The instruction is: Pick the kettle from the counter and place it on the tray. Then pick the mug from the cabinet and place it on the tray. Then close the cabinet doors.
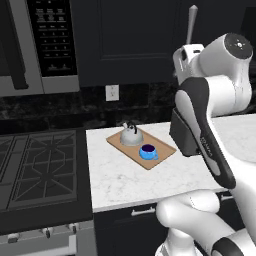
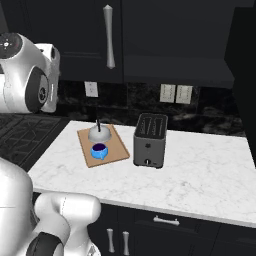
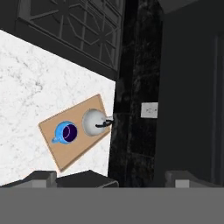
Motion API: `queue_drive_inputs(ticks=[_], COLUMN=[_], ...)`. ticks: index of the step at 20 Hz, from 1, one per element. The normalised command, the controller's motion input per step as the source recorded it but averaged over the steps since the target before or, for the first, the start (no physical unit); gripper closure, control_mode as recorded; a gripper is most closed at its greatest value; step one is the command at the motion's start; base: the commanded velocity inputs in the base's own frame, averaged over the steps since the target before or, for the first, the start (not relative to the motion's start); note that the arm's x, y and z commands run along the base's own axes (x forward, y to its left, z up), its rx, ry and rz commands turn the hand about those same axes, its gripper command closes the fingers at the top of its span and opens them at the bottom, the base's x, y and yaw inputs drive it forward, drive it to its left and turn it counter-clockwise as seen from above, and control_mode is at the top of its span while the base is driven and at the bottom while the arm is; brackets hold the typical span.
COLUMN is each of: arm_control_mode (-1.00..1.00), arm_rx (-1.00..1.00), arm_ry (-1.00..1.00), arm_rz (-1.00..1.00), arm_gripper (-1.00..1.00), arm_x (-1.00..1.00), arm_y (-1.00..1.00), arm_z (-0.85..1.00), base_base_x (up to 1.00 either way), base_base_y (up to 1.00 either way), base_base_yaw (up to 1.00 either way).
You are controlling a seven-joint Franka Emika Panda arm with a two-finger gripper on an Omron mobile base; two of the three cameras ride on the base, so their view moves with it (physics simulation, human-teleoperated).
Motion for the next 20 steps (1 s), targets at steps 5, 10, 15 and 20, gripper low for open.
queue_drive_inputs(ticks=[5,10,15,20], arm_control_mode=[-1.0,-1.0,-1.0,-1.0], arm_rx=[-0.08,-0.12,-0.08,0.01], arm_ry=[0.07,0.06,0.0,-0.02], arm_rz=[0.0,-0.08,-0.23,-0.26], arm_gripper=[-1.0,-1.0,-1.0,-1.0], arm_x=[-0.72,-0.55,-0.4,-0.21], arm_y=[0.0,-0.02,-0.27,-0.76], arm_z=[0.0,0.0,0.0,-0.01], base_base_x=[0.0,0.0,0.0,0.0], base_base_y=[0.0,0.0,0.0,0.0], base_base_yaw=[0.0,0.0,0.0,0.0])
